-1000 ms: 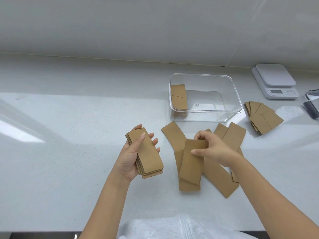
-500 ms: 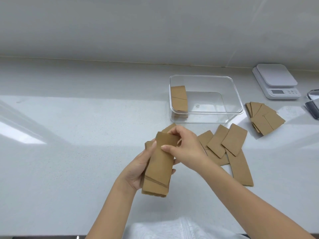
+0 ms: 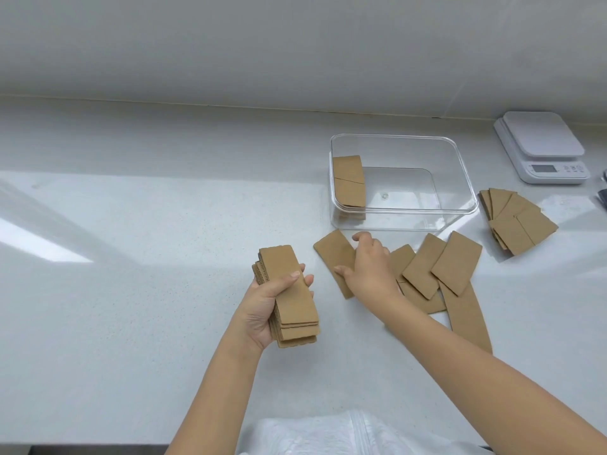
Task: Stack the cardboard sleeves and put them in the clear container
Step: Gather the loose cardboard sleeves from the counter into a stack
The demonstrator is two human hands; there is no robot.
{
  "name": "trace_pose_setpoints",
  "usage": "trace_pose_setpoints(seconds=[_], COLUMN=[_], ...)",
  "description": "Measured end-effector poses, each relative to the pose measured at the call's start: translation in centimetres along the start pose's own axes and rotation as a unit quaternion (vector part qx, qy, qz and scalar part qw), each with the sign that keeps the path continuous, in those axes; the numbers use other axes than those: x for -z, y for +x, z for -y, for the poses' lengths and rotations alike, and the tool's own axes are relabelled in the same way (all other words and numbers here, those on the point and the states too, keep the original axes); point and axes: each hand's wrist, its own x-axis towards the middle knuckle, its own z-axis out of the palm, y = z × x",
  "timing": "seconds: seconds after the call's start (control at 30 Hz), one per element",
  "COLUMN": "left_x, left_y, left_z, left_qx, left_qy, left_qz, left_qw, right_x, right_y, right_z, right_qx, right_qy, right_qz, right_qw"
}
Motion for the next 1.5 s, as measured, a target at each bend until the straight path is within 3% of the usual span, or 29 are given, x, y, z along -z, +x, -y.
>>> trace_pose_setpoints(seconds=[0.13, 0.27, 0.33, 0.5, 0.67, 0.9, 1.2, 1.4, 1.5], left_x=[0.0, 0.0, -0.1, -0.2, -1.6, -2.7, -3.0, -3.3, -4.0], left_y=[0.2, 0.2, 0.0, 0.0, 0.1, -0.9, -1.7, -1.8, -1.5], left_z=[-0.2, 0.0, 0.0, 0.5, 1.4, 2.4, 2.9, 2.9, 2.4], left_qx=[0.003, 0.007, 0.006, 0.008, 0.029, 0.028, 0.016, 0.017, 0.017], left_qy=[-0.02, -0.012, -0.005, 0.0, 0.03, 0.058, 0.071, 0.073, 0.075], left_qz=[-0.014, -0.012, -0.007, -0.007, 0.001, 0.013, 0.004, -0.002, 0.005], left_qw=[1.0, 1.0, 1.0, 1.0, 0.999, 0.998, 0.997, 0.997, 0.997], right_x=[0.4, 1.0, 1.9, 7.8, 10.0, 6.5, 6.0, 5.9, 6.8], right_y=[0.4, -0.5, -1.3, -3.0, -5.5, -6.3, -7.0, -7.0, -6.7], right_z=[0.6, 0.6, -0.2, -4.9, -9.4, -10.3, -8.4, -7.5, -8.0], right_qx=[-0.035, 0.079, 0.118, 0.051, -0.019, -0.046, -0.07, -0.06, -0.05], right_qy=[0.023, -0.038, -0.013, 0.131, 0.005, -0.1, -0.079, -0.058, 0.03], right_qz=[0.033, 0.086, 0.118, 0.072, 0.188, 0.111, 0.12, 0.18, 0.215], right_qw=[0.999, 0.992, 0.986, 0.987, 0.982, 0.988, 0.987, 0.98, 0.975])
